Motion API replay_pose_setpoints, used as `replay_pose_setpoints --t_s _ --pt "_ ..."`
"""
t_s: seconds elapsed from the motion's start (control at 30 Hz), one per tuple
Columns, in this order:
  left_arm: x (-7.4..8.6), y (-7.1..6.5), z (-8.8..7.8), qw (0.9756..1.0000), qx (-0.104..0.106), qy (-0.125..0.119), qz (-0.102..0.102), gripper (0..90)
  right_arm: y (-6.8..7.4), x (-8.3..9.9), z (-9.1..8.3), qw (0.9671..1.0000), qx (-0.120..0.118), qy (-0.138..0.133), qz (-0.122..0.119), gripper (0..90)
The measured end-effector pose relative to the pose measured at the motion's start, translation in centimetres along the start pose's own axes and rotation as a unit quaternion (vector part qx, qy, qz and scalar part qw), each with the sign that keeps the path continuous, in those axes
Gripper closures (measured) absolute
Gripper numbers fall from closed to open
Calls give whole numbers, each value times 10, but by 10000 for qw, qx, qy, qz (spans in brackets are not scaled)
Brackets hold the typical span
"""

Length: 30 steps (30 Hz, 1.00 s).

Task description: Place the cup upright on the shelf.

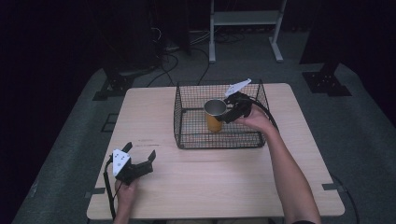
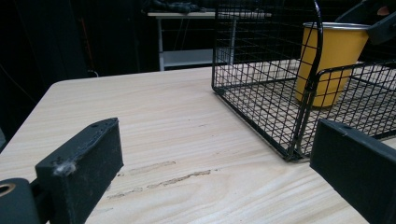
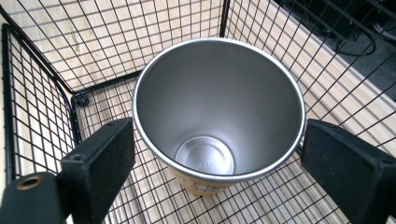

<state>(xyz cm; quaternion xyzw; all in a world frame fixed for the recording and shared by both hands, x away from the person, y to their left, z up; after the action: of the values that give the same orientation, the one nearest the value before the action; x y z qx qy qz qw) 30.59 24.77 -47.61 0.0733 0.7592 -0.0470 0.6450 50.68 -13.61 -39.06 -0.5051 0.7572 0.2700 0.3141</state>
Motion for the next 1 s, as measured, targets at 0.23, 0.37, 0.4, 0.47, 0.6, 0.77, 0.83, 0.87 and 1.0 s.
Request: replay_pose_setpoints --t_s 0.23,0.37,0.4,0.47,0.6,0.77,0.83,0.87,1.0 --pt "0 0 0 10000 6 -2 2 20 3 -4 -8 9998 43 -188 -41 93" --pt "0 0 0 10000 0 6 3 20 5 -7 -14 9995 39 -300 -63 93" --pt "0 0 0 10000 -6 9 0 20 6 -7 -16 9994 52 -327 -71 93" --pt "0 0 0 10000 -14 13 -1 20 6 -8 -19 9990 31 -437 -56 93" --pt "0 0 1 10000 -37 19 -13 20 9 -11 -25 9986 59 -517 -96 93" --pt "0 1 1 10000 -55 27 -15 20 11 -9 -34 9981 55 -606 -69 94" --pt "0 1 1 10000 -55 25 -5 20 14 -10 -36 9978 69 -658 -78 94" --pt "0 0 1 10000 -51 23 -3 20 15 -10 -36 9978 92 -652 -90 94" --pt "0 0 1 10000 -43 21 -4 20 20 -11 -39 9976 60 -683 -134 94"
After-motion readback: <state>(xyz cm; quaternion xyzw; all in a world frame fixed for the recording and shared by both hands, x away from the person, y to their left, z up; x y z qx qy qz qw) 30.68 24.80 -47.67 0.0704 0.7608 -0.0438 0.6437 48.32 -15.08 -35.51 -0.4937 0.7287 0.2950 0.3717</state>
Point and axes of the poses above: each handheld gripper's, and its own axes: z roughly forward along the jaws, x roughly out of its underside, y roughly to its left, the point moved 1 cm from there along z, roughly forward along the jaws, and after that the axes turned 11 degrees about -x, right-handed, at the moved point
